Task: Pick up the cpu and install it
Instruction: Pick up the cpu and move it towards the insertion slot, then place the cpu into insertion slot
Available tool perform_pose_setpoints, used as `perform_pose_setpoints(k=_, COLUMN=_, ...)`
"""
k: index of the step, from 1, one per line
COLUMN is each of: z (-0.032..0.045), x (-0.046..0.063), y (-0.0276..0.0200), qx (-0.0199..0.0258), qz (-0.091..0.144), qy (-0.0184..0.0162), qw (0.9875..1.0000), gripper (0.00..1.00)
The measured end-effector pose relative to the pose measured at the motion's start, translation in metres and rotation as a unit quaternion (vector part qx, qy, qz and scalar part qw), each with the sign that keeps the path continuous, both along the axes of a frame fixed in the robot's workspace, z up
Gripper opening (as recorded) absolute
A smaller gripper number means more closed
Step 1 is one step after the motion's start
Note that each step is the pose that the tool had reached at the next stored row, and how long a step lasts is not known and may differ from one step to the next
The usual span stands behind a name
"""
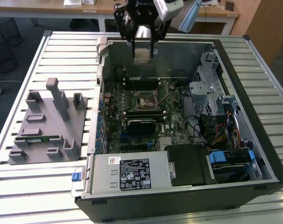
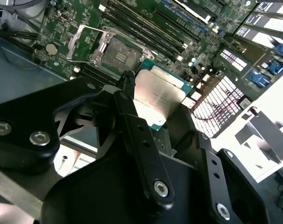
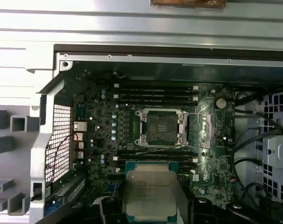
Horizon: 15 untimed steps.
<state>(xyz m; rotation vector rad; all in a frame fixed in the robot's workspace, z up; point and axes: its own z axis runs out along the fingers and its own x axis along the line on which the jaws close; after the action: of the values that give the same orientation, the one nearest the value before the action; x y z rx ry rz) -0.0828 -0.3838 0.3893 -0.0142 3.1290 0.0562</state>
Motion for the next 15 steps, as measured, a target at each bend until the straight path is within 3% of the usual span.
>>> perform_pose_setpoints(k=15, z=-0.0011, x=0.017, y=0.0, qx=-0.0003, qz=0.0, qy=0.0, qw=1.0, gripper=0.53)
